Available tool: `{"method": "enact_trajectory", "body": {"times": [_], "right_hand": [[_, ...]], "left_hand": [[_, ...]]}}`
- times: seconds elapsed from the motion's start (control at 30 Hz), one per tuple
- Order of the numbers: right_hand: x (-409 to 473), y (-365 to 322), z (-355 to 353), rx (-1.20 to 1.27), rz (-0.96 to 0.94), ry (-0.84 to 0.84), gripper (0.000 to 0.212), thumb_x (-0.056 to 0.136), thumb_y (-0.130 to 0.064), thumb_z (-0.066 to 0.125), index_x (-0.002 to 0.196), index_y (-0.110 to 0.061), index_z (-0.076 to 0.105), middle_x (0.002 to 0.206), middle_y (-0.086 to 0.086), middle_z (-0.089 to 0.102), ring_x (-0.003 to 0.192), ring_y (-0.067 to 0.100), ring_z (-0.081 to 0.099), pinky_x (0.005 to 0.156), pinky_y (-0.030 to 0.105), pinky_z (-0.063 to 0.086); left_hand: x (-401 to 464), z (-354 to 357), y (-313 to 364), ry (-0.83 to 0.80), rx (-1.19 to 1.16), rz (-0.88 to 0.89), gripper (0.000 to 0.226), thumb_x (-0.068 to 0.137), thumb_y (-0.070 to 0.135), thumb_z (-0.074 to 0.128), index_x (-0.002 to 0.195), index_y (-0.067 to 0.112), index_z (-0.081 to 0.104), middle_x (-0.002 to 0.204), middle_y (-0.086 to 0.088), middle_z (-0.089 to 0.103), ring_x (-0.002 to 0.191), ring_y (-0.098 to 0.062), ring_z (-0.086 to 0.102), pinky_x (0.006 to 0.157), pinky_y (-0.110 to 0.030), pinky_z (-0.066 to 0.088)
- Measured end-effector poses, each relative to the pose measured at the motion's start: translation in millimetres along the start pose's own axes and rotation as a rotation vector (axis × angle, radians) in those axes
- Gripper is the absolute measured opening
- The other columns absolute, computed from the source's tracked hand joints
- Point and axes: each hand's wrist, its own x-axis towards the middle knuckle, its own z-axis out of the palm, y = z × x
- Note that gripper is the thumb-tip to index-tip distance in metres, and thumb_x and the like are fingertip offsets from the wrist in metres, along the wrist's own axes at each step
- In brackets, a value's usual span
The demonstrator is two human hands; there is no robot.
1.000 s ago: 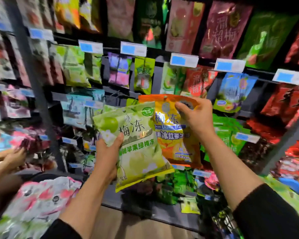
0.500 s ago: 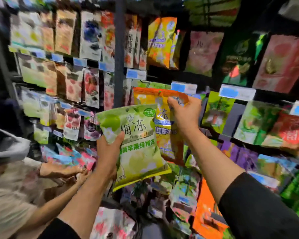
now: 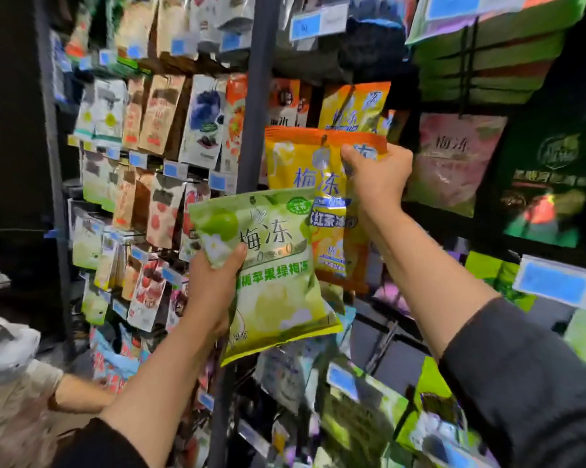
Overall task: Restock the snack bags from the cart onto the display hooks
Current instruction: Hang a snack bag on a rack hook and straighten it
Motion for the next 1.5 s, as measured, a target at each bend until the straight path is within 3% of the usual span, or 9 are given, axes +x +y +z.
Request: {"method": "enact_trajectory", "body": {"times": [0.1, 0.23, 0.37, 0.63, 0.77, 0.9, 1.1, 1.3, 1.5], "right_hand": [[48.8, -8.9, 12.2, 0.029, -0.01, 0.001, 0.02, 0.056, -0.021, 0.073, 0.048, -0.018, 0.056, 0.056, 0.0, 0.056, 0.056, 0.011, 0.05, 0.054, 0.039, 0.05], [95.3, -15.4, 27.6, 0.053, 0.027, 0.014, 0.028, 0.052, -0.012, 0.077, 0.043, -0.016, 0.051, 0.056, 0.0, 0.055, 0.057, 0.011, 0.05, 0.052, 0.033, 0.046], [127.3, -24.6, 46.6, -0.005, 0.072, 0.049, 0.038, 0.054, -0.012, 0.083, 0.041, -0.016, 0.047, 0.053, -0.001, 0.054, 0.057, 0.014, 0.051, 0.054, 0.042, 0.052], [144.9, -41.6, 87.6, -0.101, 0.102, 0.096, 0.027, 0.058, -0.012, 0.078, 0.049, -0.013, 0.053, 0.048, -0.005, 0.047, 0.046, 0.012, 0.044, 0.043, 0.022, 0.035], [147.9, -48.6, 95.1, -0.207, 0.1, 0.126, 0.018, 0.066, -0.018, 0.08, 0.07, -0.012, 0.064, 0.067, 0.001, 0.058, 0.062, 0.017, 0.054, 0.054, 0.027, 0.046], [154.2, -50.1, 97.7, -0.262, 0.085, 0.161, 0.028, 0.076, -0.018, 0.077, 0.099, -0.005, 0.069, 0.09, 0.003, 0.061, 0.078, 0.019, 0.053, 0.063, 0.026, 0.041], [153.8, -50.5, 97.7, -0.326, 0.03, 0.203, 0.022, 0.075, -0.017, 0.074, 0.094, -0.006, 0.071, 0.087, 0.008, 0.065, 0.079, 0.023, 0.061, 0.061, 0.027, 0.041], [162.7, -53.4, 98.7, -0.321, 0.023, 0.222, 0.016, 0.081, -0.02, 0.072, 0.093, -0.011, 0.066, 0.086, 0.004, 0.057, 0.078, 0.021, 0.054, 0.063, 0.026, 0.04], [165.5, -44.1, 102.0, -0.217, -0.09, 0.137, 0.021, 0.065, -0.021, 0.081, 0.071, -0.004, 0.069, 0.076, 0.011, 0.07, 0.065, 0.02, 0.058, 0.064, 0.039, 0.055]], "left_hand": [[29.7, 30.2, 16.6, 0.005, -0.043, 0.046, 0.052, 0.082, 0.035, 0.074, 0.121, 0.007, 0.056, 0.113, -0.012, 0.066, 0.099, -0.028, 0.066, 0.081, -0.044, 0.056], [62.8, 57.9, 34.0, -0.024, -0.114, 0.068, 0.012, 0.091, 0.018, 0.065, 0.101, 0.013, 0.06, 0.091, -0.002, 0.068, 0.071, -0.008, 0.068, 0.05, -0.021, 0.053], [93.6, 69.5, 49.4, -0.056, -0.126, 0.079, 0.038, 0.089, 0.022, 0.068, 0.121, 0.007, 0.054, 0.111, -0.011, 0.066, 0.093, -0.023, 0.067, 0.063, -0.029, 0.055], [132.6, 69.3, 69.0, -0.069, -0.232, 0.086, 0.031, 0.089, 0.017, 0.067, 0.118, 0.012, 0.055, 0.105, -0.008, 0.069, 0.085, -0.023, 0.07, 0.06, -0.031, 0.057], [141.2, 70.4, 74.0, -0.08, -0.219, 0.102, 0.027, 0.089, 0.014, 0.066, 0.115, 0.011, 0.058, 0.103, -0.009, 0.07, 0.08, -0.02, 0.07, 0.053, -0.027, 0.056], [148.7, 72.7, 77.3, -0.097, -0.207, 0.113, 0.026, 0.089, 0.012, 0.067, 0.113, 0.01, 0.059, 0.099, -0.011, 0.071, 0.079, -0.022, 0.071, 0.057, -0.03, 0.057], [156.1, 74.8, 89.5, -0.131, -0.149, 0.2, 0.011, 0.09, 0.009, 0.064, 0.087, 0.02, 0.063, 0.085, -0.002, 0.072, 0.074, -0.016, 0.071, 0.067, -0.033, 0.058], [176.6, 85.9, 96.5, 0.09, -0.19, 0.28, 0.023, 0.089, 0.017, 0.066, 0.108, 0.004, 0.062, 0.104, -0.013, 0.068, 0.095, -0.03, 0.066, 0.087, -0.049, 0.055], [193.9, 109.7, 115.9, 0.25, -0.033, 0.396, 0.017, 0.091, 0.018, 0.065, 0.097, 0.003, 0.061, 0.1, -0.011, 0.065, 0.094, -0.028, 0.062, 0.072, -0.028, 0.04]]}}
